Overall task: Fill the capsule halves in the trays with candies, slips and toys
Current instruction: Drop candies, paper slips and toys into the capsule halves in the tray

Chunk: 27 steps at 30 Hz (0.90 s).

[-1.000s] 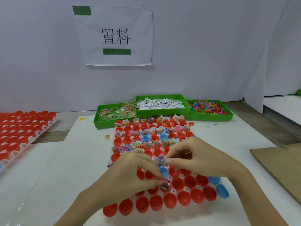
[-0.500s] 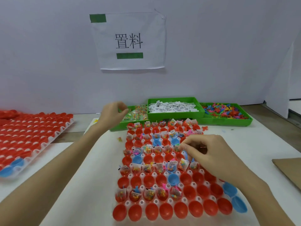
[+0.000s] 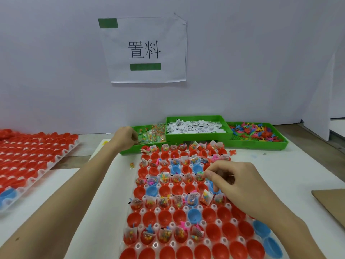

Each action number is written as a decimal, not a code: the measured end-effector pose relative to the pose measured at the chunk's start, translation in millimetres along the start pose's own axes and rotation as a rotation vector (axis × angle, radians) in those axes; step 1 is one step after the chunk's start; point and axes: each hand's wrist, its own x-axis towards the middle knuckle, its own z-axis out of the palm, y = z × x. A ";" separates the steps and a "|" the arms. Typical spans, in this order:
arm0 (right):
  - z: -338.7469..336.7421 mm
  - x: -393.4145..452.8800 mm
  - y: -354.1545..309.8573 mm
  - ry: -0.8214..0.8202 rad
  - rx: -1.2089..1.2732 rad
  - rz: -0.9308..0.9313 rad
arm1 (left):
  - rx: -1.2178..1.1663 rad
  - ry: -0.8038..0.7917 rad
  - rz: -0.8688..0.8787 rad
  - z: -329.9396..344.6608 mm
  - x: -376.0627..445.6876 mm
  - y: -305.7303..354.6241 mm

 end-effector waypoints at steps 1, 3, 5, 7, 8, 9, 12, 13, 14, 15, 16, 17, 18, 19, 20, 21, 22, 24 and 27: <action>0.3 0.4 0.0 0.000 0.005 0.002 | -0.004 0.022 -0.004 -0.2 -1.2 0.7; 0.9 1.1 0.9 0.000 0.006 0.008 | -0.023 0.079 -0.009 -0.4 -6.0 0.0; 0.8 0.9 1.9 0.001 0.007 0.016 | -0.037 0.142 0.007 -0.7 -11.4 -2.0; 0.4 0.6 2.3 -0.002 0.014 0.021 | -0.064 0.232 0.038 -1.8 -20.0 -3.2; -0.2 0.7 2.5 -0.001 0.025 0.024 | -0.086 0.299 0.051 -2.8 -25.5 -2.2; -1.0 0.8 2.9 0.002 0.034 0.029 | -0.126 0.377 0.059 -4.6 -32.4 0.2; -3.3 1.7 4.7 0.039 0.009 0.037 | -0.317 0.562 0.062 -11.0 -62.8 13.4; -4.1 1.9 5.2 0.060 0.010 0.038 | -0.390 0.585 0.061 -11.8 -76.2 19.4; -4.7 2.2 5.4 0.083 0.017 0.041 | -0.476 0.588 0.054 -11.8 -90.9 25.8; -5.0 2.4 5.3 0.107 0.024 0.047 | -0.574 0.575 0.041 -11.2 -106.6 32.3; -4.7 2.8 4.7 0.131 0.032 0.054 | -0.681 0.550 0.025 -10.2 -122.2 37.9; -4.1 3.4 4.0 0.158 0.042 0.059 | -0.790 0.517 0.018 -9.2 -137.5 42.7; -2.8 4.5 2.8 0.184 0.052 0.062 | -0.880 0.480 0.021 -8.2 -151.8 46.8; -1.2 6.0 0.8 0.202 0.054 0.063 | -0.938 0.450 0.033 -7.9 -164.3 50.1; 0.5 8.9 -1.9 0.209 0.044 0.061 | -0.967 0.427 0.045 -8.6 -174.1 52.6; 2.1 13.1 -4.8 0.208 0.029 0.058 | -0.990 0.410 0.050 -10.4 -181.0 54.4; 3.5 19.3 -7.4 0.205 0.011 0.050 | -1.018 0.393 0.044 -13.0 -185.2 55.6; 5.6 37.2 -11.9 0.197 -0.055 0.022 | -1.096 0.361 0.025 -19.4 -189.2 57.4; 10.6 77.6 -13.5 0.158 -0.205 0.006 | -1.198 0.310 0.024 -26.8 -192.6 59.6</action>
